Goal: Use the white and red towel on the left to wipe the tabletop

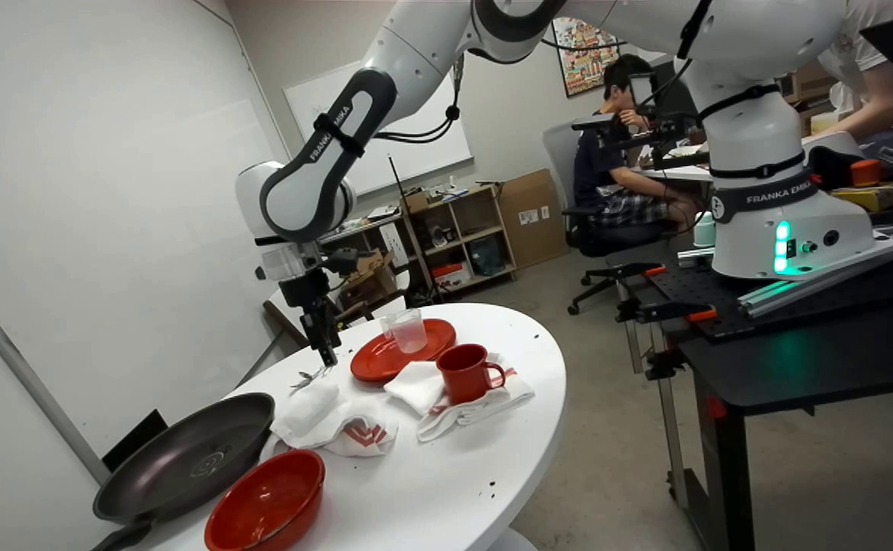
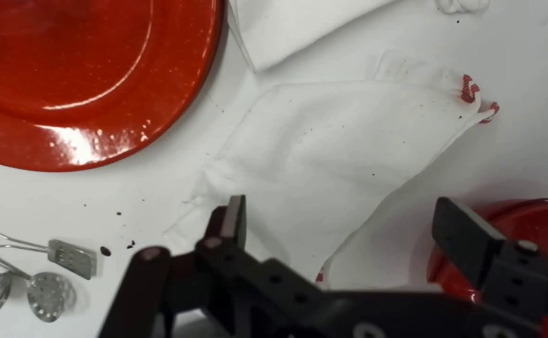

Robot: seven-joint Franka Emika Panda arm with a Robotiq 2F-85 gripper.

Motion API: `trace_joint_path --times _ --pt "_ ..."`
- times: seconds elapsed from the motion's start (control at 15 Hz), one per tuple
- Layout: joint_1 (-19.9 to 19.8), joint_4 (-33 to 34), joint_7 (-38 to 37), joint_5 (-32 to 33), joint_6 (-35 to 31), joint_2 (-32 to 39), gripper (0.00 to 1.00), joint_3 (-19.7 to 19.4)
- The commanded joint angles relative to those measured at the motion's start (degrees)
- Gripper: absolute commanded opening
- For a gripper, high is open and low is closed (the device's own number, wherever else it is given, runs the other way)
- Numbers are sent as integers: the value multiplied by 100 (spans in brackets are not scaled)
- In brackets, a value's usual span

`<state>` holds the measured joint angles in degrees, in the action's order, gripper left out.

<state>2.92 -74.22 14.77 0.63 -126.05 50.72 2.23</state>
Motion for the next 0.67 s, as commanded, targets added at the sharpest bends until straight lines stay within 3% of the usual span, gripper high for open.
trace_joint_path --times 0.0,0.33,0.6 --pt "204 1057 75 328 597 667 100 73" --pt "382 1482 160 599 1025 989 100 23" --pt "317 1412 430 766 1118 1039 100 27"
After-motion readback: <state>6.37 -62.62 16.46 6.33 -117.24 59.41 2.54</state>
